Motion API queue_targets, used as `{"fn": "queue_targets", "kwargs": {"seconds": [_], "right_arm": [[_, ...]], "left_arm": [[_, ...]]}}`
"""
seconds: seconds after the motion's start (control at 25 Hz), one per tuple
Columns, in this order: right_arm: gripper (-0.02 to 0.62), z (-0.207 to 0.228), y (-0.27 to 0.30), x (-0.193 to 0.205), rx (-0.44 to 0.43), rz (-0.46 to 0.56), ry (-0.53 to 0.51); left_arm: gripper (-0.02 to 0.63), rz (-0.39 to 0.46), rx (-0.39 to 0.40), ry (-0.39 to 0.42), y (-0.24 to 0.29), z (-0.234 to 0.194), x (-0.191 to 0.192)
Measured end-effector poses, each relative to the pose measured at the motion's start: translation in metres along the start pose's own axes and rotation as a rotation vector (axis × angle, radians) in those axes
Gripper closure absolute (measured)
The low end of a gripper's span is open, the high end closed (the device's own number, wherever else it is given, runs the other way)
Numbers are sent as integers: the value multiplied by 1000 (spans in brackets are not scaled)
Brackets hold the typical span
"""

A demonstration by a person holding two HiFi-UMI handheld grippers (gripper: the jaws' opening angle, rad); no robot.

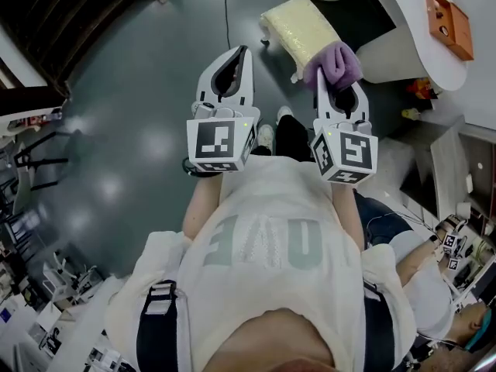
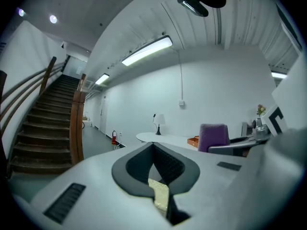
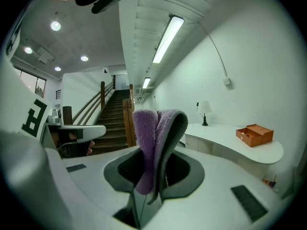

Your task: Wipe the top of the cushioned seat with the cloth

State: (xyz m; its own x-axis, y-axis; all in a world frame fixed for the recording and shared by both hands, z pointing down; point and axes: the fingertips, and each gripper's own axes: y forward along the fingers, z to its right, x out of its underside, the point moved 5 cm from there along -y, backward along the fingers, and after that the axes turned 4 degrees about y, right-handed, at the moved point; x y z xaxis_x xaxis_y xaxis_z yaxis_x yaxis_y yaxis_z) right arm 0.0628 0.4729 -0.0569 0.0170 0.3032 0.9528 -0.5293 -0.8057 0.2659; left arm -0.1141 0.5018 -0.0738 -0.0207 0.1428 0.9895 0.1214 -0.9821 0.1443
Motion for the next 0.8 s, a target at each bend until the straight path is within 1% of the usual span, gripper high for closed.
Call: {"fn": "queue_targets", "kwargs": {"seconds": [0.16, 0.36, 0.52, 0.64, 0.8], "right_arm": [[495, 21, 28, -7, 1, 17, -28], [495, 55, 84, -9, 7, 42, 5], [495, 80, 137, -23, 15, 39, 39], [495, 105, 174, -40, 27, 40, 56], [495, 129, 215, -60, 32, 34, 71]], "left_arm": [[600, -9, -3, -19, 39, -1, 4], [600, -7, 16, -24, 102, -4, 7], [600, 11, 33, -5, 160, -16, -6], [600, 27, 49, -9, 210, -22, -21], [600, 32, 90, 3, 263, -25, -36]]}}
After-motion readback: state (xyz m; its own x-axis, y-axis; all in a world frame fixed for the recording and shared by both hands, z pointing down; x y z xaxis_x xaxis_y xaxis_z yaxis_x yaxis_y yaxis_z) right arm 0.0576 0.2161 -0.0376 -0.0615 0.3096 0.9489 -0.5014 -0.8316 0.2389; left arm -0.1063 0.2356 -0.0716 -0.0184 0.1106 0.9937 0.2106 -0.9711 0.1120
